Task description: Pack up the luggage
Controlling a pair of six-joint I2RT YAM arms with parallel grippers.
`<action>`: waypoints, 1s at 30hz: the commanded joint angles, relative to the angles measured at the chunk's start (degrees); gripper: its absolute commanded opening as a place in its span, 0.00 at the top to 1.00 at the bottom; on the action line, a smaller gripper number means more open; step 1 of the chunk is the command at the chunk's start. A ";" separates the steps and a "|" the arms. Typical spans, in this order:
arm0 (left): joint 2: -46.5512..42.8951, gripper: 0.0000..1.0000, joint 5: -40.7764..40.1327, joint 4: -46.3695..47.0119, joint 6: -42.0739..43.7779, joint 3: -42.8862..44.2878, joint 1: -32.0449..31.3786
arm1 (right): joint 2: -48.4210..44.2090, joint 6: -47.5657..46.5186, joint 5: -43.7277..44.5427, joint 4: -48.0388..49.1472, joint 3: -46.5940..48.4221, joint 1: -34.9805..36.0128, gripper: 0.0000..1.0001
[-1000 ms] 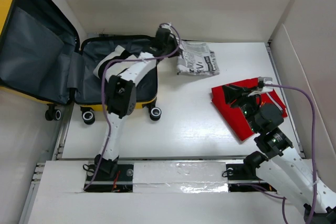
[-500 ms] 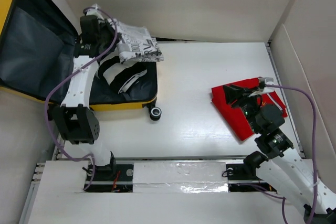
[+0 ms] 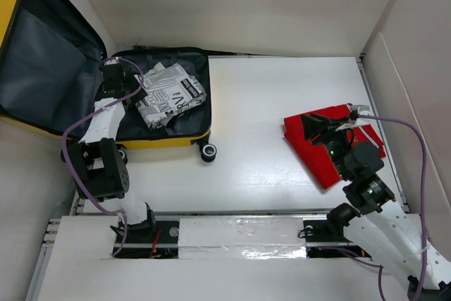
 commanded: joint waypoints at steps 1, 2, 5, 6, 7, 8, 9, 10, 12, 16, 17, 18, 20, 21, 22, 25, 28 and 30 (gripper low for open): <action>-5.07 0.47 -6.06 3.41 -0.49 -2.17 0.26 | 0.43 -0.97 0.69 1.04 0.07 -0.47 0.55; -6.75 0.40 -6.06 4.98 -0.93 -3.48 0.26 | 1.04 -0.79 0.78 1.04 0.07 -0.47 0.57; -13.43 0.40 -3.96 8.32 -2.42 -5.42 0.26 | 1.31 -0.09 0.17 0.87 0.08 -0.47 0.59; -14.84 0.40 -3.08 9.90 -3.04 -6.30 0.26 | 1.22 -0.09 -0.01 1.13 -0.01 -0.47 0.68; -17.64 0.40 -3.25 10.44 -3.31 -6.57 -1.13 | 1.31 -0.09 -0.01 1.48 -0.27 -0.47 0.74; -18.98 0.41 -4.21 11.05 -2.61 -6.83 -2.71 | 1.40 -0.09 -0.01 2.27 -0.62 -0.47 0.78; -20.21 0.44 -4.82 12.10 -2.26 -7.36 -6.56 | 1.83 -0.09 -0.10 2.36 -0.54 -0.47 0.88; -22.48 0.48 -4.74 12.55 -1.99 -7.63 -9.03 | 2.10 -0.09 -0.10 2.28 -0.37 -0.47 0.94; -24.78 0.69 -4.39 15.17 -1.12 -8.59 -17.70 | 2.71 0.00 -0.10 1.66 0.25 -0.47 0.97; -22.96 1.00 -3.60 15.45 -2.95 -9.29 -32.12 | 0.53 1.58 -0.62 -3.16 3.32 -0.47 0.96; -22.25 1.00 -3.51 16.32 -3.65 -9.91 -34.70 | -0.44 1.67 -0.62 -4.04 3.76 -0.47 0.96; -21.54 1.00 -3.08 16.94 -4.62 -11.48 -37.16 | -1.49 1.76 -0.62 -4.05 4.20 -0.47 0.96; -19.00 1.00 -3.07 18.70 -8.31 -13.42 -44.63 | -4.74 2.02 -0.62 -4.14 4.99 -0.47 0.94; -17.94 1.00 -3.86 21.58 -9.28 -15.26 -47.35 | -5.63 2.11 -0.54 -4.05 5.17 -0.47 0.90; -15.06 1.00 -5.17 22.74 -10.68 -15.71 -50.16 | -6.33 2.29 -0.27 -4.05 5.61 -0.47 0.86; -5.68 0.80 -11.24 26.26 -11.13 -12.83 -62.47 | -6.95 2.46 -0.53 -6.69 7.71 -0.47 0.60; 4.89 0.53 -9.07 29.68 -13.49 -6.94 -67.15 | -5.64 2.20 -1.15 -8.09 9.47 -0.47 0.39; 12.17 0.41 -4.60 33.01 -16.21 -2.91 -67.95 | -5.28 2.11 -1.85 -9.76 10.88 -0.47 0.32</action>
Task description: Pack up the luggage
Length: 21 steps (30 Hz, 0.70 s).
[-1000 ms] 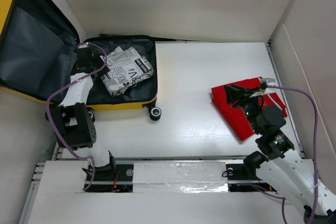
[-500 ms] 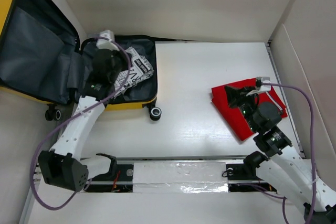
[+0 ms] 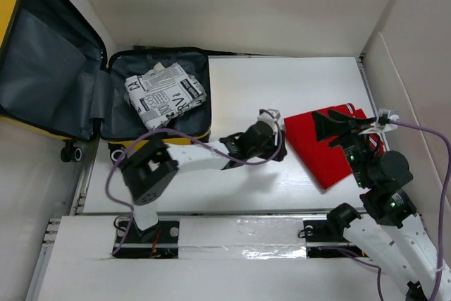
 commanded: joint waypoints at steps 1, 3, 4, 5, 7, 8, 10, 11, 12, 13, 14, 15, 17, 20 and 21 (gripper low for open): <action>7.26 0.39 3.64 8.79 -5.06 7.49 0.23 | 0.90 -0.47 -2.13 -3.12 3.08 -0.47 0.31; 11.31 0.37 7.25 9.41 -5.85 12.57 -0.30 | 0.73 -0.47 -2.32 -3.65 3.17 -0.47 0.29; 14.55 0.36 8.22 9.85 -5.85 14.00 -0.30 | 0.47 -0.56 -2.32 -3.74 3.17 -0.47 0.26; 16.06 0.35 9.19 10.29 -5.85 15.40 -0.30 | 0.38 -0.56 -2.32 -3.65 3.00 -0.47 0.24; 20.02 0.33 9.28 9.51 -5.94 19.71 -0.83 | 0.03 -0.64 -2.32 -3.04 2.38 -0.47 0.19; 21.42 0.32 9.20 9.15 -5.94 21.03 -0.83 | 0.11 -0.64 -2.49 -2.69 2.21 -0.47 0.17; 25.19 0.32 9.28 7.92 -6.99 24.20 -1.36 | 0.46 -0.82 -2.58 -2.77 2.47 -0.47 0.14; 26.34 0.32 9.28 7.48 -7.17 25.25 -1.36 | 1.16 -0.99 -2.76 -2.77 2.64 -0.47 0.13; 27.49 0.32 8.59 5.91 -7.26 27.52 -1.36 | 1.34 -1.08 -2.84 -2.86 2.73 -0.47 0.13; 29.24 0.32 7.62 5.20 -7.35 28.42 -1.88 | 1.69 -1.08 -2.93 -2.95 2.82 -0.47 0.13; 29.95 0.32 6.31 4.67 -7.00 29.12 -1.88 | 1.78 -1.17 -3.02 -2.77 2.73 -0.47 0.13; 31.18 0.34 4.64 4.41 -6.74 30.43 -2.49 | 2.13 -1.09 -3.02 -2.51 2.73 -0.47 0.14; 32.33 0.38 4.63 3.88 -6.64 31.67 -2.50 | 2.40 -1.00 -2.93 -2.07 2.47 -0.47 0.15; 33.39 0.57 1.29 5.01 -6.47 32.21 -2.50 | 2.66 -1.00 -3.11 -1.81 2.29 -0.47 0.16; 33.47 0.75 0.68 5.28 -6.38 32.12 -1.11 | 2.83 -1.17 -3.28 -1.81 2.21 -0.47 0.17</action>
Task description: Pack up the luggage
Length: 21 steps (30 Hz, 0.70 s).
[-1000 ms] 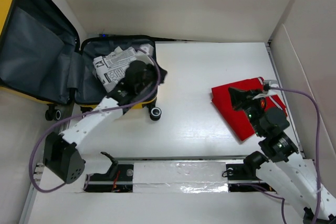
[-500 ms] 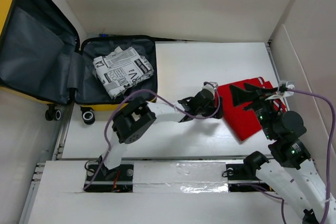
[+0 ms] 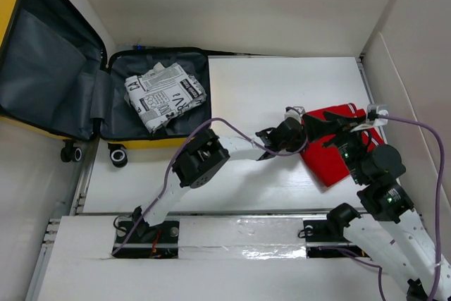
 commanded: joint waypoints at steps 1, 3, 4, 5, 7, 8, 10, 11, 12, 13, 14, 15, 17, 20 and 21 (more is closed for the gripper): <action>0.34 0.88 -2.67 1.30 0.02 1.67 1.24 | 0.26 -1.15 -1.03 1.52 1.16 -0.47 0.17; -0.97 1.00 -3.02 3.49 -0.59 -2.08 2.74 | 0.52 -1.50 -1.03 1.43 0.81 -0.47 0.17; -3.76 1.00 -3.29 5.07 -0.77 -4.37 4.31 | 0.78 -1.59 -0.95 1.43 0.72 -0.47 0.17; -5.53 1.00 -3.81 6.56 -0.77 -7.01 5.02 | 0.96 -1.68 -0.77 1.52 0.54 -0.47 0.17; -10.53 1.00 -6.18 9.82 -0.77 -14.13 7.56 | 1.31 -1.77 -0.42 2.04 -0.34 -0.47 0.17; -12.21 1.00 -6.54 10.44 -0.94 -16.41 8.71 | 1.83 -1.85 -0.24 2.83 -0.69 -0.47 0.17; -16.68 1.00 -6.19 13.34 -1.56 -23.27 10.99 | 2.71 -2.03 -0.50 3.54 -1.39 -0.47 0.17; -18.37 1.00 -6.45 13.87 -2.52 -25.38 13.01 | 3.76 -2.12 -0.94 4.41 -1.65 -0.47 0.17; -19.86 0.95 -7.15 15.79 -2.70 -29.84 13.81 | 4.30 -2.12 -1.21 4.85 -1.92 -0.47 0.17; -22.75 0.78 -7.24 16.76 -2.79 -31.71 14.51 | 4.65 -2.12 -1.47 5.29 -2.09 -0.47 0.17; -23.82 0.62 -6.63 17.30 -2.53 -33.12 15.65 | 5.09 -2.12 -2.17 7.21 -2.79 -0.47 0.17; -24.61 0.42 -5.41 16.61 -2.35 -34.44 15.66 | 5.79 -2.21 -2.78 7.93 -3.15 -0.47 0.16; -26.38 0.34 -5.22 14.24 -2.00 -34.72 16.19 | 6.67 -2.29 -3.49 9.24 -3.59 -0.47 0.16; -29.10 0.28 -7.58 11.42 -1.47 -37.00 14.27 | 8.25 -2.29 -4.28 10.22 -3.77 -0.47 0.16; -29.71 0.24 -11.34 8.89 -2.86 -37.96 12.52 | 8.43 -2.29 -4.29 10.39 -4.03 -0.47 0.16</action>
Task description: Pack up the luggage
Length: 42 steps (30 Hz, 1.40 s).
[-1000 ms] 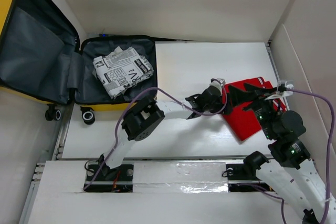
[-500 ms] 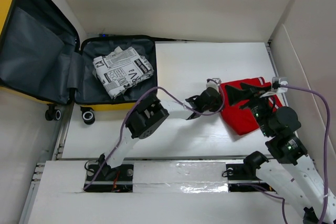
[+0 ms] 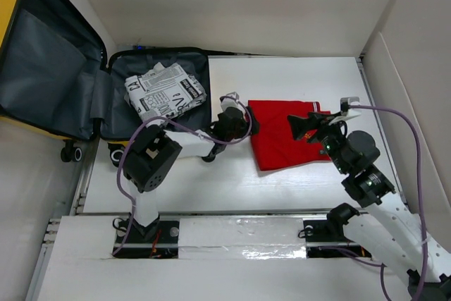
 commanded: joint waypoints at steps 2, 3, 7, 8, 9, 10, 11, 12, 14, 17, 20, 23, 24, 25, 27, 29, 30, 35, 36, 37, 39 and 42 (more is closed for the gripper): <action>-5.09 0.22 -7.29 -4.05 -1.20 -2.35 -6.08 | 0.08 -0.94 -1.55 6.26 -0.58 -0.47 0.16; -4.66 0.20 -8.09 -5.19 -1.63 -1.65 -6.87 | 0.00 -0.85 -1.47 6.62 -1.01 -0.47 0.16; 0.95 0.20 -5.46 -7.66 -2.60 3.01 -7.41 | -0.53 -0.85 -1.55 6.53 -1.19 -0.47 0.16; 2.02 0.20 -5.11 -7.92 -2.69 3.97 -7.41 | -0.88 -0.94 -1.38 5.92 -1.11 -0.47 0.16; 2.98 0.20 -4.50 -8.54 -2.69 4.94 -7.41 | -1.23 -1.03 -1.20 5.74 -1.11 -0.47 0.16; 5.17 0.20 -4.40 -8.89 -2.61 7.12 -7.41 | -1.76 -1.03 -1.03 5.65 -1.37 -0.47 0.16; 6.50 0.20 -3.97 -9.15 -2.69 8.19 -7.41 | -2.63 -1.03 -0.76 5.48 -1.46 -0.47 0.16; 7.47 0.21 -3.44 -9.77 -2.87 9.07 -7.41 | -3.08 -1.03 -0.67 5.39 -1.54 -0.47 0.16; 10.54 0.24 -3.09 -10.03 -3.56 11.53 -7.41 | -3.69 -1.03 -0.50 5.13 -1.46 -0.47 0.16; 13.45 0.38 -1.86 -8.72 -4.27 13.30 -6.88 | -4.14 -1.03 -0.67 5.21 -1.46 -0.47 0.17; 14.51 0.85 -1.32 -5.56 -4.10 13.56 -6.35 | -4.05 -0.76 -1.46 5.65 -1.72 -0.47 0.17; 12.06 1.00 -1.50 -1.17 -2.70 11.55 -5.82 | -4.05 -0.68 -3.12 5.65 -1.46 -0.47 0.17; 11.09 1.00 -0.72 0.76 -2.00 11.11 -5.13 | -4.05 -0.68 -3.66 5.83 -1.37 -0.47 0.17; 9.34 1.00 -0.01 0.95 -0.51 11.10 -3.82 | -4.14 -0.59 -4.01 5.92 -1.28 -0.47 0.17; 7.04 1.00 0.96 0.77 1.26 11.37 -2.49 | -4.22 -0.59 -4.19 6.09 -1.37 -0.47 0.17; 2.48 1.00 2.71 0.60 4.84 11.71 -0.22 | -4.66 -0.59 -4.10 6.00 -1.63 -0.47 0.17; 0.99 1.00 4.11 -1.05 6.17 12.33 0.67 | -4.84 -0.41 -3.75 5.74 -1.81 -0.47 0.17; -7.54 1.00 7.55 -11.51 14.96 22.24 7.08 | -7.12 -0.41 -2.43 5.74 -3.04 -0.47 0.17; -8.42 1.00 9.64 -15.10 18.19 23.92 9.71 | -7.91 -0.59 -2.08 5.31 -3.21 -0.47 0.17; -9.82 1.00 11.14 -17.13 19.70 27.50 11.12 | -8.26 -0.67 -1.91 5.13 -3.22 -0.47 0.17; -11.15 1.00 11.50 -22.05 22.78 30.43 14.29 | -8.97 -1.02 -1.64 4.34 -3.13 -0.47 0.17; -13.96 1.00 12.64 -25.75 24.72 33.07 22.10 | -10.46 -1.20 -1.55 3.37 -2.95 -0.47 0.17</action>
